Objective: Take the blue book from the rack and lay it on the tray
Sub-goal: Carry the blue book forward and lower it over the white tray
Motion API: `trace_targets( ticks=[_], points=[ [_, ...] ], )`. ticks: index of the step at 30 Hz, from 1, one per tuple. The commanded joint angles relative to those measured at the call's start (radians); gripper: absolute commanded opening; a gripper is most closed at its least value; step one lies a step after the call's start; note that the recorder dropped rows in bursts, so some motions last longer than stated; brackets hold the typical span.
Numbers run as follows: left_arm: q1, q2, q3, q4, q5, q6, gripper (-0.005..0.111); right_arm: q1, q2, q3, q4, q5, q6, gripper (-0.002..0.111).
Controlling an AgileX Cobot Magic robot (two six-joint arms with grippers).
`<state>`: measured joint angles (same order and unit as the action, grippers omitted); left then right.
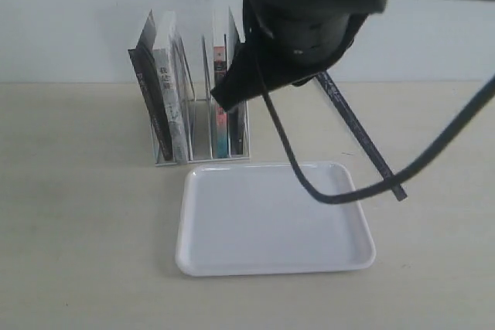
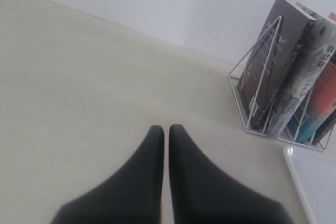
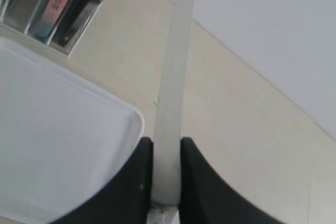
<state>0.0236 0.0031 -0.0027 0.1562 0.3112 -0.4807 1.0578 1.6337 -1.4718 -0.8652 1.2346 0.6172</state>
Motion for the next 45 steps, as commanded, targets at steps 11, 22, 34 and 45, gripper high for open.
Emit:
trace_targets(
  ticks=[11,22,34,45],
  points=[
    [0.002,-0.003,0.003,0.0,-0.005,0.004,0.004,0.012,0.339,0.006,-0.212,-0.014,-0.155,0.0],
    [0.002,-0.003,0.003,0.0,-0.005,0.004,0.004,0.044,0.404,0.004,-0.142,-0.014,-0.089,0.0],
    [0.002,-0.003,0.003,0.0,-0.005,0.004,0.004,0.207,0.393,-0.107,-0.279,-0.014,-0.112,0.0],
    [0.002,-0.003,0.003,0.0,-0.005,0.004,0.004,0.207,0.393,-0.104,-0.157,-0.014,-0.13,0.0]
  ],
)
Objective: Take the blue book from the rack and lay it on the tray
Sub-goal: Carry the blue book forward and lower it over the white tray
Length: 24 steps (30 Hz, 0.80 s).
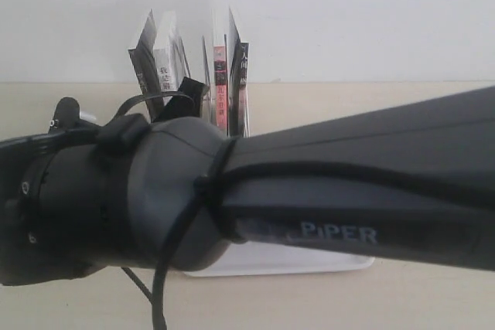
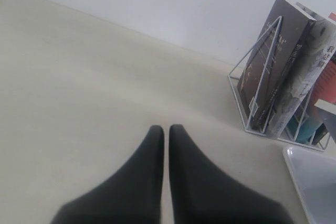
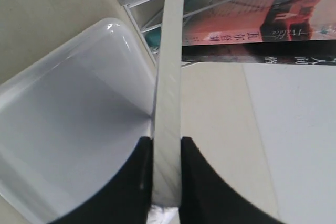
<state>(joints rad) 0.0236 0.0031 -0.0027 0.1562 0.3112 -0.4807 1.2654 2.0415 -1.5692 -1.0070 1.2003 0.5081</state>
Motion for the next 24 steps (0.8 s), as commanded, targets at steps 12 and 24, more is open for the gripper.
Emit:
trace_targets(
  ticks=[12,24],
  points=[
    [0.002,-0.003,0.003,0.0,-0.005,0.004,0.004,-0.06,-0.015,0.092,0.043,0.021,0.007,0.0],
    [0.002,-0.003,0.003,0.0,-0.005,0.004,0.004,-0.06,-0.015,0.092,0.037,0.021,0.007,0.035]
  ],
)
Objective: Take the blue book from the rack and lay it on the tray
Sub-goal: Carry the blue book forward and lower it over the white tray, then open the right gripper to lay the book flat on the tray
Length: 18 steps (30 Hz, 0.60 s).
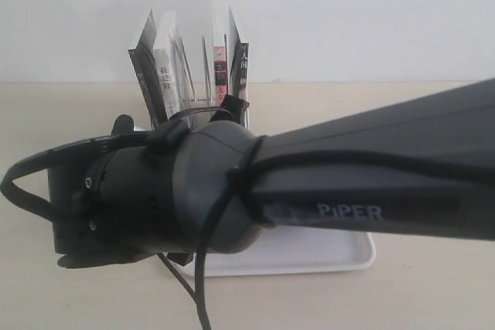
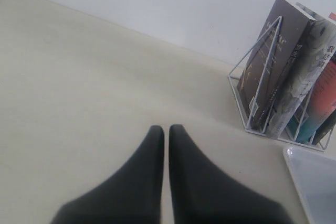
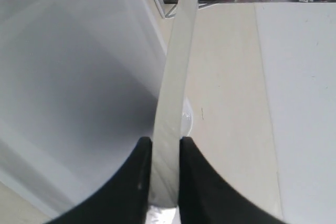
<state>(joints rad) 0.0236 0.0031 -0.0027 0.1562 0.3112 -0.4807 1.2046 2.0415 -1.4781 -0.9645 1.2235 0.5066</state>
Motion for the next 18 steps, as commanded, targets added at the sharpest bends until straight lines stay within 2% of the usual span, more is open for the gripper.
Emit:
trace_targets(
  ticks=[1,3,6,8,10,14,18],
  points=[
    [0.002,-0.003,0.003,0.0,-0.005,0.004,0.004,0.001,-0.015,0.001,-0.01,-0.002,0.008,0.042],
    [0.002,-0.003,0.003,0.0,-0.005,0.004,0.004,0.001,-0.015,0.001,-0.02,-0.002,0.008,0.057],
    [0.002,-0.003,0.003,0.0,-0.005,0.004,0.004,0.014,-0.015,0.0,-0.074,-0.002,0.031,0.059],
    [0.002,-0.003,0.003,0.0,-0.005,0.004,0.004,0.034,-0.018,0.0,-0.141,-0.002,0.068,0.052],
    [0.002,-0.003,0.003,0.0,-0.005,0.004,0.004,0.084,-0.019,0.0,-0.264,-0.002,0.103,0.036],
    [0.002,-0.003,0.003,0.0,-0.005,0.004,0.004,0.143,-0.019,0.0,-0.368,-0.002,0.146,0.019],
    [0.002,-0.003,0.003,0.0,-0.005,0.004,0.004,0.14,-0.019,0.0,-0.34,-0.002,0.15,0.018]
  ],
)
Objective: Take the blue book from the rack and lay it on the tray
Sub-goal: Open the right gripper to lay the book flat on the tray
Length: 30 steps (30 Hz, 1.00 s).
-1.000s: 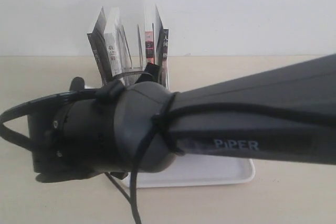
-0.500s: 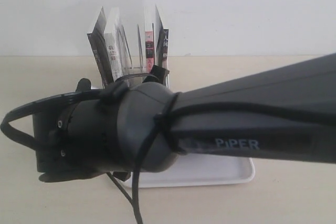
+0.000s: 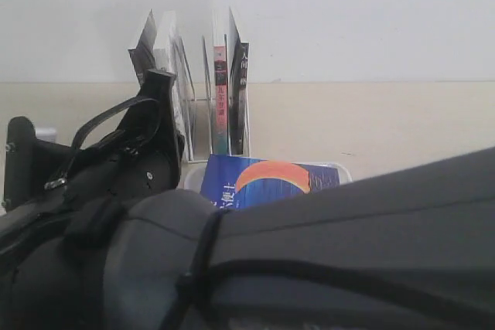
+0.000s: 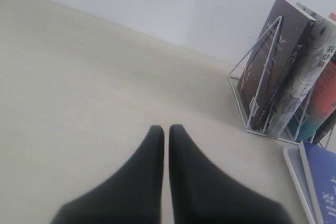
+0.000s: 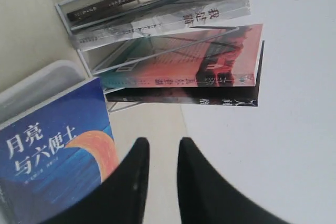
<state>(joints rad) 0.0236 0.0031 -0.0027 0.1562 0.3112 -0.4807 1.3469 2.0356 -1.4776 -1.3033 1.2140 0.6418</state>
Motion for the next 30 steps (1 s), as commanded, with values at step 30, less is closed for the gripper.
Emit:
trace_targets(
  ticks=[30],
  points=[
    [0.002,-0.003,0.003,0.0,-0.005,0.004,0.004,-0.709,-1.027,0.515,-0.036,-0.467,0.267,0.0]
  ],
)
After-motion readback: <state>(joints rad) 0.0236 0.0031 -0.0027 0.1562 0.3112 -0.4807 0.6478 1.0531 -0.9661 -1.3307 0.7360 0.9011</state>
